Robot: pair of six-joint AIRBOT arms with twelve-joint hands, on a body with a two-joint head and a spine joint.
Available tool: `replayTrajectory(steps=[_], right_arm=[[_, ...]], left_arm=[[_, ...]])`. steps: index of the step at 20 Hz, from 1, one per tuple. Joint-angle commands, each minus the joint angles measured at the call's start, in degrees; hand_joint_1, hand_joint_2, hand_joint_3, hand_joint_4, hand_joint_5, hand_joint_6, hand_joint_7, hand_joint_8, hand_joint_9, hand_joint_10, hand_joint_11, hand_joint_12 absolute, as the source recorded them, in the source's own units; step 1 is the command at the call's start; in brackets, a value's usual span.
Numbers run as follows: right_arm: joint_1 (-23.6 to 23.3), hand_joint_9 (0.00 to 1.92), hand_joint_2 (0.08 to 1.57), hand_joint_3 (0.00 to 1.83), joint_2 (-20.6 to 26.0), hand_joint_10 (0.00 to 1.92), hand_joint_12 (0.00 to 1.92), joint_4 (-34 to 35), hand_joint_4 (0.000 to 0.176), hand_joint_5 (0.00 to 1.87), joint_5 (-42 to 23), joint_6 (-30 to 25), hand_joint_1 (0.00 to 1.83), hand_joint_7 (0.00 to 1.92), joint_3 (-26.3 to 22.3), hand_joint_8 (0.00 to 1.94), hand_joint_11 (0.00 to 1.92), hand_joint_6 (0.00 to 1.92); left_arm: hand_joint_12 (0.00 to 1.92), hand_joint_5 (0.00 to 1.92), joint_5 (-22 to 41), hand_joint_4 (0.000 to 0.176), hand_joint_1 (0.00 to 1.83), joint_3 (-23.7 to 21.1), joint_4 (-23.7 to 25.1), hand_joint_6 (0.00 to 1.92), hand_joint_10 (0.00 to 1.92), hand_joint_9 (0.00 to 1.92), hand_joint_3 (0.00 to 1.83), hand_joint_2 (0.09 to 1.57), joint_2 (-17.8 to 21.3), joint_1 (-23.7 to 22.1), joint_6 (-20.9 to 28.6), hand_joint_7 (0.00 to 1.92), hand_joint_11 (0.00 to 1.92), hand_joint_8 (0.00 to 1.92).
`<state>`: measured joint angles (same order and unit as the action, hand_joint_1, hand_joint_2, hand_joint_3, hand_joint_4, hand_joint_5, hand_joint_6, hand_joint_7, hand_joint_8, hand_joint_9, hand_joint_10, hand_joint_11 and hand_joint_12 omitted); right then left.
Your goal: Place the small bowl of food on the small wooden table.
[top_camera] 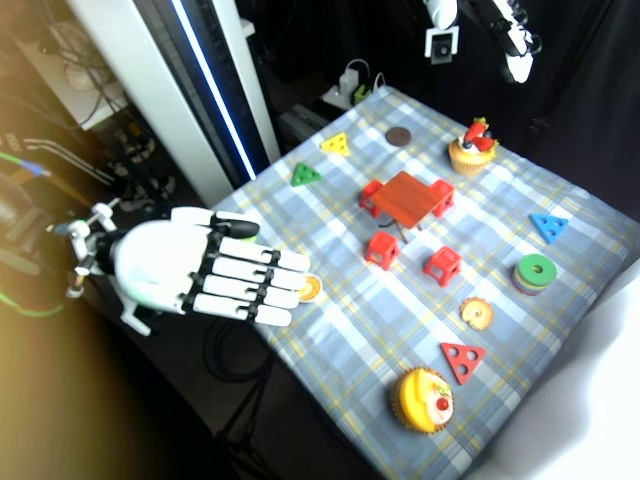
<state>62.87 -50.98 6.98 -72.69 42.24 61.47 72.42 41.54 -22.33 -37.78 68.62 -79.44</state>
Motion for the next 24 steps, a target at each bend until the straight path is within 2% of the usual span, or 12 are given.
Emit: replayTrajectory(steps=[1,5,6,8,9,10,12,13,17,20,22,24], right_arm=[[-0.91,0.44,1.20,0.00,-0.14,0.00,0.54,0.66,0.000,0.51,-6.17,-0.18,0.74,0.49,0.44,0.00,0.25,0.00],[-5.86,0.42,1.17,0.00,-2.70,0.00,0.18,-3.51,0.000,0.39,0.42,-1.98,0.89,0.40,3.28,0.00,0.44,0.00],[-6.57,0.42,1.15,0.00,-3.15,0.00,0.16,-4.14,0.000,0.37,1.39,-2.58,0.86,0.40,3.86,0.00,0.45,0.00],[-8.38,0.39,1.14,0.00,-4.23,0.00,0.14,-5.81,0.000,0.31,4.29,-3.55,0.81,0.37,5.36,0.00,0.42,0.00],[-9.20,0.40,1.13,0.00,-4.49,0.00,0.15,-6.48,0.000,0.30,5.73,-3.64,0.73,0.37,5.78,0.00,0.43,0.00],[-10.04,0.41,1.13,0.00,-4.77,0.01,0.15,-7.16,0.000,0.29,7.32,-3.65,0.70,0.38,6.31,0.00,0.43,0.00],[-11.04,0.43,1.11,0.00,-5.24,0.01,0.14,-7.84,0.000,0.31,9.40,-3.71,0.77,0.41,7.09,0.01,0.42,0.01],[-11.24,0.41,1.11,0.00,-5.57,0.00,0.13,-8.14,0.000,0.32,10.36,-3.84,0.77,0.41,7.58,0.01,0.39,0.01],[-12.89,0.41,1.10,0.00,-6.38,0.00,0.10,-10.03,0.000,0.35,14.70,-4.14,0.78,0.44,8.98,0.01,0.34,0.01],[-13.99,0.44,1.08,0.00,-6.90,0.01,0.13,-11.94,0.000,0.38,17.39,-4.33,0.75,0.48,9.65,0.02,0.38,0.02],[-14.60,0.45,1.07,0.00,-7.20,0.01,0.15,-12.63,0.000,0.38,18.68,-4.33,0.73,0.46,10.09,0.00,0.40,0.01],[-14.81,0.45,1.06,0.00,-7.28,0.01,0.15,-12.78,0.000,0.39,19.41,-4.33,0.68,0.45,10.43,0.00,0.40,0.01]], left_arm=[[0.26,0.50,6.79,0.131,0.24,0.30,0.42,0.00,0.01,0.24,0.00,1.17,-0.36,-0.80,0.45,0.38,0.00,0.00],[0.25,0.50,6.50,0.117,0.24,0.44,0.25,0.00,0.00,0.24,0.00,1.17,-0.60,-0.86,0.46,0.37,0.00,0.00],[0.29,0.49,6.50,0.130,0.20,0.45,0.25,0.00,0.00,0.23,0.00,1.17,-0.60,-0.86,0.46,0.36,0.00,0.00],[0.33,0.48,6.51,0.136,0.19,0.47,0.26,0.00,0.00,0.24,0.00,1.17,-0.59,-0.86,0.51,0.34,0.00,0.00],[0.33,0.47,6.51,0.125,0.21,0.48,0.26,0.00,0.00,0.23,0.00,1.17,-0.59,-0.86,0.57,0.33,0.00,0.00],[0.24,0.45,6.51,0.127,0.21,0.48,0.25,0.00,0.00,0.21,0.00,1.17,-0.68,-0.86,0.65,0.32,0.00,0.00],[0.21,0.47,6.23,0.128,0.24,0.50,0.25,0.00,0.00,0.21,0.00,1.18,-0.83,-0.86,0.67,0.34,0.00,0.00],[0.18,0.45,6.11,0.140,0.25,0.55,0.25,0.00,0.00,0.20,0.00,1.18,-0.87,-0.86,0.69,0.33,0.00,0.00],[0.40,0.44,6.19,0.131,0.23,0.80,0.25,0.00,0.00,0.24,0.00,1.19,-0.85,-0.90,1.27,0.35,0.00,0.00],[0.24,0.47,6.14,0.132,0.28,0.82,0.25,0.00,0.00,0.24,0.00,1.18,-0.87,-0.90,1.40,0.35,0.00,0.00],[0.18,0.46,6.15,0.145,0.28,0.84,0.25,0.00,0.00,0.23,0.00,1.18,-0.89,-0.90,1.43,0.36,0.00,0.00],[0.18,0.46,6.15,0.129,0.25,0.84,0.25,0.00,0.00,0.22,0.00,1.19,-0.87,-0.90,1.44,0.34,0.00,0.00]])
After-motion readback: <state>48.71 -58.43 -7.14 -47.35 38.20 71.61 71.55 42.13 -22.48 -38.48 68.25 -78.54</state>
